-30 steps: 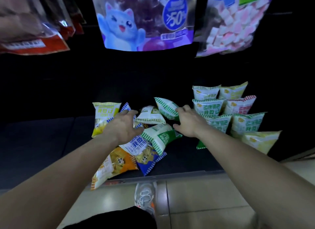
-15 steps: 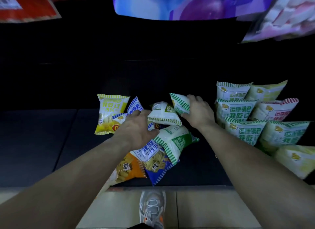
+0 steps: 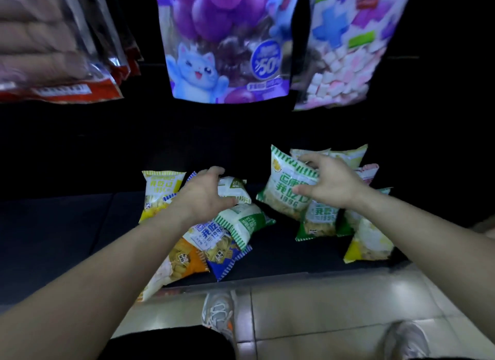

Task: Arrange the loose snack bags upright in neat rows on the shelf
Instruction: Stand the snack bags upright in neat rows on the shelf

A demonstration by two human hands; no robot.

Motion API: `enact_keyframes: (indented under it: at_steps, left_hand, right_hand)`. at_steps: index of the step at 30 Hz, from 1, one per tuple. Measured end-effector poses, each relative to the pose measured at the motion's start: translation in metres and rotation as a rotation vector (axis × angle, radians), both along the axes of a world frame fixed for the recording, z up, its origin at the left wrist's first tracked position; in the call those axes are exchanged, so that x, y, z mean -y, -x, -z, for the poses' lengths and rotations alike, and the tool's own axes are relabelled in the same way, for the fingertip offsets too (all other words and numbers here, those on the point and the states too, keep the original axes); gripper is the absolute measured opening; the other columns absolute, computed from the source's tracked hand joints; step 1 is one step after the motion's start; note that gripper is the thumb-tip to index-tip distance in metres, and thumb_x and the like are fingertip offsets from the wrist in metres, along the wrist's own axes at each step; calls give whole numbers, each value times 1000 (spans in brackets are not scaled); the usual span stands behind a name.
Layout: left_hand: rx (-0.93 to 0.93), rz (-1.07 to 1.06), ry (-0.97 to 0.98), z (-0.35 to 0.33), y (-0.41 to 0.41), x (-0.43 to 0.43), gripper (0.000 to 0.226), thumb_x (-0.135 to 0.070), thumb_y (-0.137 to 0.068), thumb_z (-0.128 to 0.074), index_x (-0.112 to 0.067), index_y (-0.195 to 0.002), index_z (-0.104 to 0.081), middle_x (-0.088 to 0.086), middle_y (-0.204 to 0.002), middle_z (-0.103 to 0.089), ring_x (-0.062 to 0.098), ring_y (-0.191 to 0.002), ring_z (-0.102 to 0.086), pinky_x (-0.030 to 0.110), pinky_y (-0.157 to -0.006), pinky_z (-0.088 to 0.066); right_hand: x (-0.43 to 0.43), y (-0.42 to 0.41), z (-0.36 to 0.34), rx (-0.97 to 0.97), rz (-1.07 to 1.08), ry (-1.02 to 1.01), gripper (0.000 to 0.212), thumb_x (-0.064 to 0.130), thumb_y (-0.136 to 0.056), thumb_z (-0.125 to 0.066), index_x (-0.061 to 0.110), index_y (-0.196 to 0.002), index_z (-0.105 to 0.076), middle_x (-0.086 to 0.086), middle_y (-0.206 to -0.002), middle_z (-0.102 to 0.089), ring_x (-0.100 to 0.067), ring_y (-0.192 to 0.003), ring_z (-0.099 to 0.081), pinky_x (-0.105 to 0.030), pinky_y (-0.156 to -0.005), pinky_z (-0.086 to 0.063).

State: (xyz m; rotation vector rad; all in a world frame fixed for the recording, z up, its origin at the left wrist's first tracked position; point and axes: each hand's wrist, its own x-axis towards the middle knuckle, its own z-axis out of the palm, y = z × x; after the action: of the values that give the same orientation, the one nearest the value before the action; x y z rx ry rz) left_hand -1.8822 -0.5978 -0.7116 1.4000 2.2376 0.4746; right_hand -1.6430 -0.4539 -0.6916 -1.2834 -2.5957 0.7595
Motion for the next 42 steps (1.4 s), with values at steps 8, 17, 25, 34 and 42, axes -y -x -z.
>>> enact_keyframes:
  at_steps: [8,17,25,34,42]
  left_hand:
    - [248,253,-117,-46,-98,16,98,-40,-69,-85,-28,-149,-30,-8,-137,-51,10,-125,-48,25,-98,-41]
    - [-31,431,-160,-44,-144,-6,65,-42,-71,-84,-36,-128,-53,-17,-126,-49,4,-113,-48,25,-92,-43]
    - [-340,606,98,-22,-165,-30,93,-67,-57,-79,-37,-138,-43,-7,-123,-60,17,-113,-54,32,-80,-46]
    - [-439,429,66,1,-177,-40,91,-75,-63,-71,-33,-139,-43,-10,-81,-60,15,-78,-57,31,-59,-46]
    - [-408,239,167,57,-185,-64,98,-75,-62,-73,-29,-142,-41,-1,-96,-65,23,-87,-64,31,-58,-51]
  right_hand:
    - [53,-93,-32,-113,26,146,78,45,-74,-84,28,-142,-49,7,-147,-50,-11,-135,-46,-37,-110,-42]
    - [61,-117,-15,27,-40,133,78,57,-67,-81,41,-136,-48,10,-138,-57,-11,-125,-55,-42,-100,-50]
    - [54,-120,-4,179,-117,103,76,55,-72,-80,40,-137,-42,2,-139,-55,-20,-124,-53,-43,-98,-49]
    - [19,-163,10,157,22,174,73,59,-85,-66,28,-146,-42,0,-140,-53,-12,-103,-54,-32,-90,-47]
    - [-23,-214,29,378,81,101,61,49,-91,-63,20,-143,-48,-9,-139,-50,-26,-126,-50,-34,-101,-43]
